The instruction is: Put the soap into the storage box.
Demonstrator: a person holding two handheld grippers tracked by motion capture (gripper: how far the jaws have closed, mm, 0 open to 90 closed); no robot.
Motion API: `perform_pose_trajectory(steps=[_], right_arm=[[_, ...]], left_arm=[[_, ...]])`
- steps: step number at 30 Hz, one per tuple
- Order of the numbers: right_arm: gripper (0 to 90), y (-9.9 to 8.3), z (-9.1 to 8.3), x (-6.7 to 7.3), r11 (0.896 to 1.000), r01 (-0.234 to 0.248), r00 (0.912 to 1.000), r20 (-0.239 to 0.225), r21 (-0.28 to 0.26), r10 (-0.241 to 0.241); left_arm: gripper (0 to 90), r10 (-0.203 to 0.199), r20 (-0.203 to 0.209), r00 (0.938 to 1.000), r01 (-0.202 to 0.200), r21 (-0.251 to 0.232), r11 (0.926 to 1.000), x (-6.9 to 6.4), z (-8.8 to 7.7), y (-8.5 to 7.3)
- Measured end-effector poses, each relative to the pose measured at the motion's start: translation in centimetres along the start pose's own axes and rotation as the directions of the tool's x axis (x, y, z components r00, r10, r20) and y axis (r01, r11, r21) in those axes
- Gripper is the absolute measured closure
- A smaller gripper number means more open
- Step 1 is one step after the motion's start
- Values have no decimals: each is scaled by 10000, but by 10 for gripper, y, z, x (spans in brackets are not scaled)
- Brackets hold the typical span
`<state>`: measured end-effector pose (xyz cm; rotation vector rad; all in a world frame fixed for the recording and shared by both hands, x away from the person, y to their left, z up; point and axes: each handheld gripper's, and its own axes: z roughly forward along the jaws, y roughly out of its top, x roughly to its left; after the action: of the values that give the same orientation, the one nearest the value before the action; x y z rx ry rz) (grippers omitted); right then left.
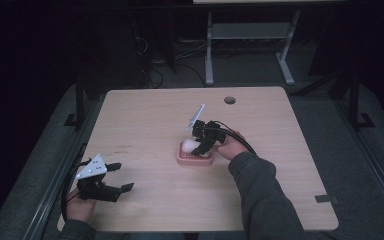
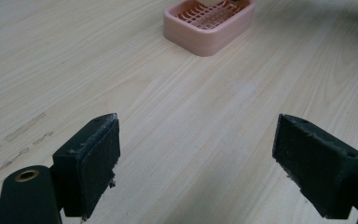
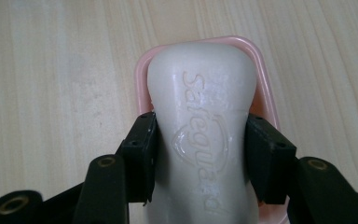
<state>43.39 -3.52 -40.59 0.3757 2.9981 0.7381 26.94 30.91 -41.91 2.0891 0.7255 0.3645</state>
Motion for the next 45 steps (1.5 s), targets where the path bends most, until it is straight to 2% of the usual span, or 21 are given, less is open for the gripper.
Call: perform_pose_trajectory(steps=[8, 19, 34, 45], right_arm=[[487, -1, 9, -4, 9998, -107, 9999, -44, 173, 108], [487, -1, 17, -7, 9995, -282, 9995, -128, 132, 283], [486, 0, 22, -5, 9991, -208, 9998, -11, 377, 208], [479, -3, 25, -5, 9979, -420, 9991, -77, 495, 425]], left_arm=[[148, -2, 11, 10000, 2, -14, 10000, 0, 0, 0], [148, -23, 25, 10000, 23, -32, 10000, 0, -1, 0], [148, -30, 32, 10000, 30, -50, 10000, 0, -1, 0], [148, -33, 41, 10000, 34, -53, 10000, 0, 0, 0]])
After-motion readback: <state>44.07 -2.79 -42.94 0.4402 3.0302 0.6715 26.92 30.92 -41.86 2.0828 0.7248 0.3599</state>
